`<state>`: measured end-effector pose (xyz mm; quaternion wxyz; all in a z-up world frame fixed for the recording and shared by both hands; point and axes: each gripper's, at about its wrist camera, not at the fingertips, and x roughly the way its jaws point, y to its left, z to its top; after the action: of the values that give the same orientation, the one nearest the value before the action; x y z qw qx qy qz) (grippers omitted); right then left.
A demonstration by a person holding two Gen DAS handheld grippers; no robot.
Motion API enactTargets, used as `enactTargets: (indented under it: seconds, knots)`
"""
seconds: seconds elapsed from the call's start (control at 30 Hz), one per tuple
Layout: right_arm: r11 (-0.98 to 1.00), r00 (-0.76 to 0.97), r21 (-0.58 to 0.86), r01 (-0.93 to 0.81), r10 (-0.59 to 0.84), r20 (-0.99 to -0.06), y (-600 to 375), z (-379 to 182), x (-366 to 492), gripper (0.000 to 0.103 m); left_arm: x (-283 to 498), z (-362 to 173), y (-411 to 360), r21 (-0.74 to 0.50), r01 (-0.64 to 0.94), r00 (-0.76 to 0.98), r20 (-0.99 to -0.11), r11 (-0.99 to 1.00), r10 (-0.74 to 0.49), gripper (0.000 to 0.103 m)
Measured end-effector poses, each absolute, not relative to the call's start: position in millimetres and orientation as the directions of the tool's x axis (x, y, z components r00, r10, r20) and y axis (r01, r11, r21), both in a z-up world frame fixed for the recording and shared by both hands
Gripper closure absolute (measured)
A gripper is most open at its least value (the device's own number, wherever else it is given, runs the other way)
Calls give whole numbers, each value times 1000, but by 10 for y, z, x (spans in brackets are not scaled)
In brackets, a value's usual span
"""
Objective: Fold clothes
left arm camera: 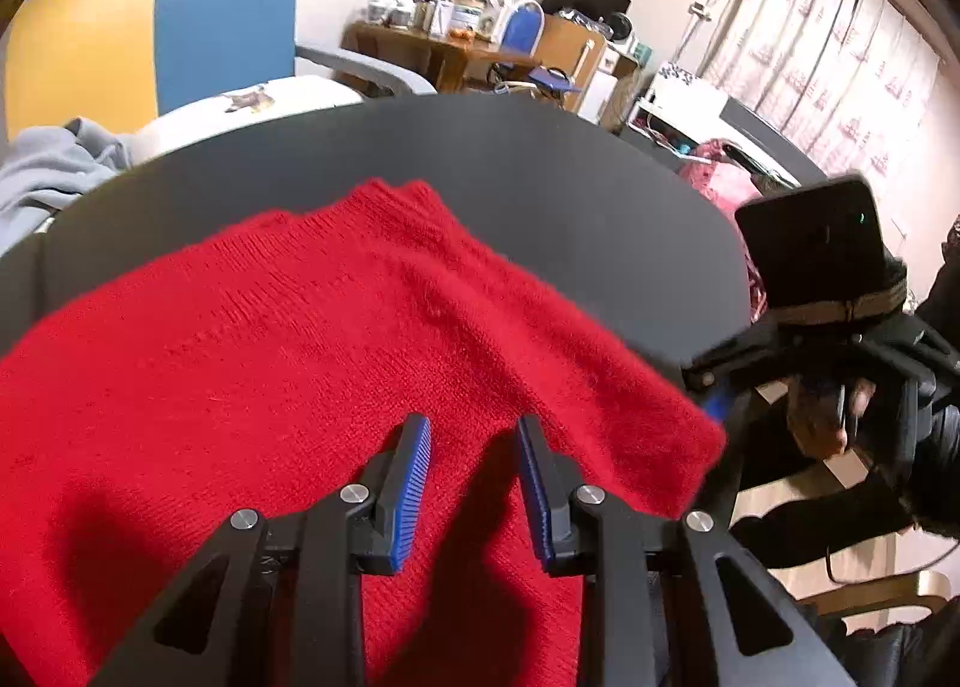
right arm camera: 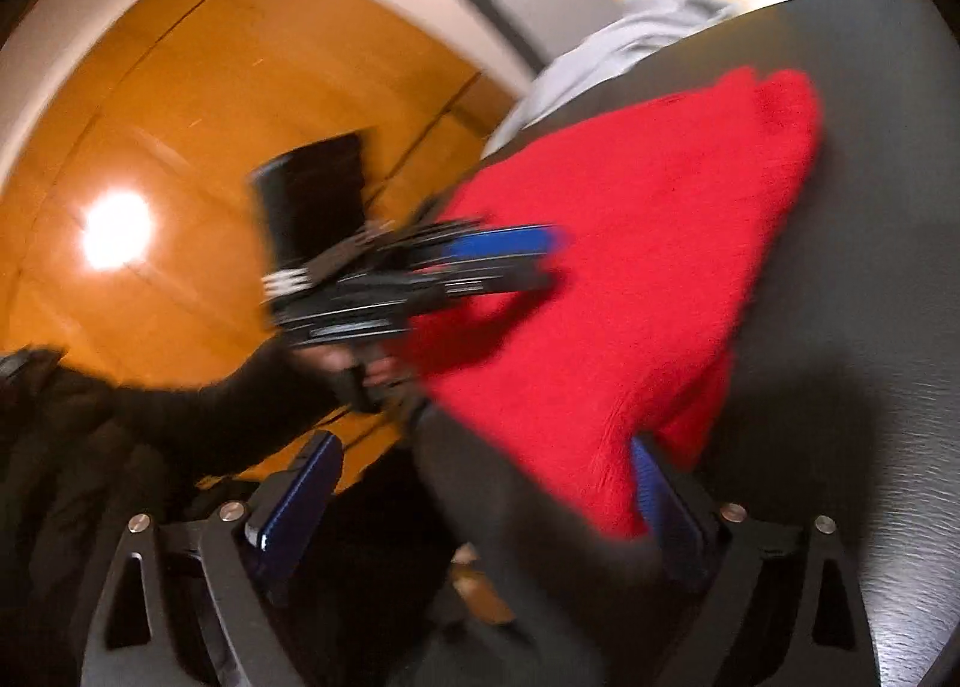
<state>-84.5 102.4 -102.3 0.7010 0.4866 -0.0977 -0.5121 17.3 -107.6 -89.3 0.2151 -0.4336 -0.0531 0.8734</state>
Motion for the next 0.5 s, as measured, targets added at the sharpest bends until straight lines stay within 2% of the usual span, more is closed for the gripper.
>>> enactTargets:
  seconds: [0.03,0.13,0.23,0.4,0.43,0.5]
  knots:
    - [30,488,792,610,-802,-345,1001,-1010,-847,0,186,-900,-1091,-289,-332,-530,-730,-898,431,75]
    - [-71,414,752,655,-799,-436,970,-1019,-981,0,260,-910,-1152,-323,-332,-522,-720,-886,458,75]
    - [-63,457,799,598,-792,-404,944,-1113,-1094,0,255,-948,-1140,-321,-341,-520,-719,-884,462,75]
    - [104,633,844,526,-711,-306,646,-1020,-916,0,321,-981,-1051,-309,-371,-499,-729,-876,469,75]
    - [121,679,849,514,-663,-316,588,-1030,-840,0,345,-995,-1029,-302,-390,-480,-739,-870,472,75]
    - [104,743,831,547,-518,-424,524,-1106,-654,1,412,-1018,-973,-293,-424,-460,-745,-857,483,75]
